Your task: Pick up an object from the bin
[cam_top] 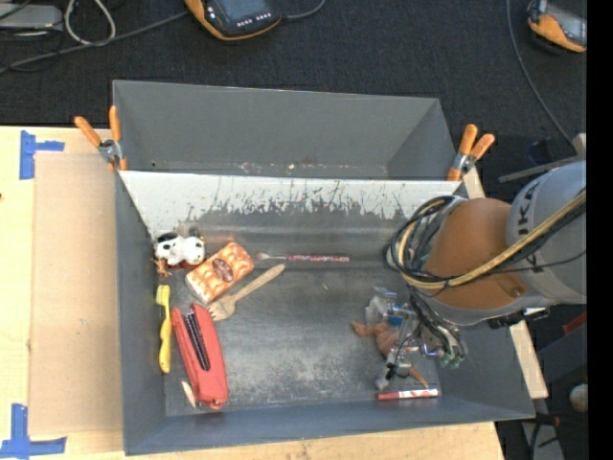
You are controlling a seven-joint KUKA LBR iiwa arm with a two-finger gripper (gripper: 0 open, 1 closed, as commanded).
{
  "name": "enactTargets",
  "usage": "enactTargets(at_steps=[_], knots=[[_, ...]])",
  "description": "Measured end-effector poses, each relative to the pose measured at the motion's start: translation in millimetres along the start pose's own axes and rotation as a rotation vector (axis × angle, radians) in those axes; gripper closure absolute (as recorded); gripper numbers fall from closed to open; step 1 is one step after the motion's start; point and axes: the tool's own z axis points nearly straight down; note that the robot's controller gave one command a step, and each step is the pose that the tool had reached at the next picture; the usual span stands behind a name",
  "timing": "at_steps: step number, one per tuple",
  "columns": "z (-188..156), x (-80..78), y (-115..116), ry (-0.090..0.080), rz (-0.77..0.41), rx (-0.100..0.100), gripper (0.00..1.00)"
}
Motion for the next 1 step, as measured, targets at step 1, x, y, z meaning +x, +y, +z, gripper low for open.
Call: enactTargets(at_steps=[1], knots=[[-28.9, -8.8, -57.9, -0.014, -0.037, 0.003, 1.00]])
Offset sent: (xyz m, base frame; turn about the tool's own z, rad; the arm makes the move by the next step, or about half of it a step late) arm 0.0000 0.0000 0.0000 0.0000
